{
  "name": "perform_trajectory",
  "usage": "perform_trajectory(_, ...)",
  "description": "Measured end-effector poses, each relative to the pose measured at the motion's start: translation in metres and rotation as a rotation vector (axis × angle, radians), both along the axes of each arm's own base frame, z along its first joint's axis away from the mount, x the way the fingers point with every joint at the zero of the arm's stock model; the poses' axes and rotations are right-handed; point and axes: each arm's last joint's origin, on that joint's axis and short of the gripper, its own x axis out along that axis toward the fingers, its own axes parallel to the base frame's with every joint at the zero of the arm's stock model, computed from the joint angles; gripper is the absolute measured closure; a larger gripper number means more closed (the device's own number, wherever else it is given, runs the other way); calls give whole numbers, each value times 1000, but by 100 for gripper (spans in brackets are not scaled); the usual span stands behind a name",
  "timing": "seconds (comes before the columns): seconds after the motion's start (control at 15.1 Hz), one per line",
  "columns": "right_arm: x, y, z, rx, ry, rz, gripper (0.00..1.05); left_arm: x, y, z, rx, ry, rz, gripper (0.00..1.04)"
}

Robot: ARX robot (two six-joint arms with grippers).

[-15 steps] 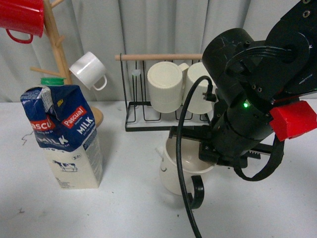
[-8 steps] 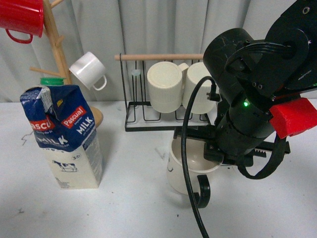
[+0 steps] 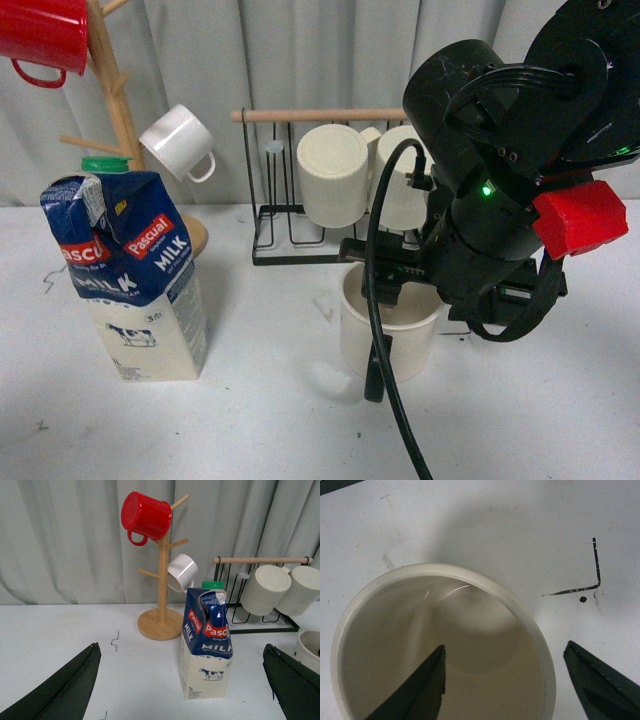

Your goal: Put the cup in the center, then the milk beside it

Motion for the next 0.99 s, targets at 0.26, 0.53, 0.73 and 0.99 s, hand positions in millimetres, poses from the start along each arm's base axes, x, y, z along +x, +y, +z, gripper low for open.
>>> perform_trajectory(0.26,-13,-6,65,156,-244,42,7,0,0,0,0,0,0,7)
perform_trajectory(0.53,-64,-38,125,101,-885,-26,22,0,0,0,0,0,0,7)
perform_trajectory(0.73,-144,-103,124,-153,-1154,-97,56,0,0,0,0,0,0,7)
perform_trajectory(0.99,-187,-131,80,-214,-1088,-21,103,0,0,0,0,0,0,7)
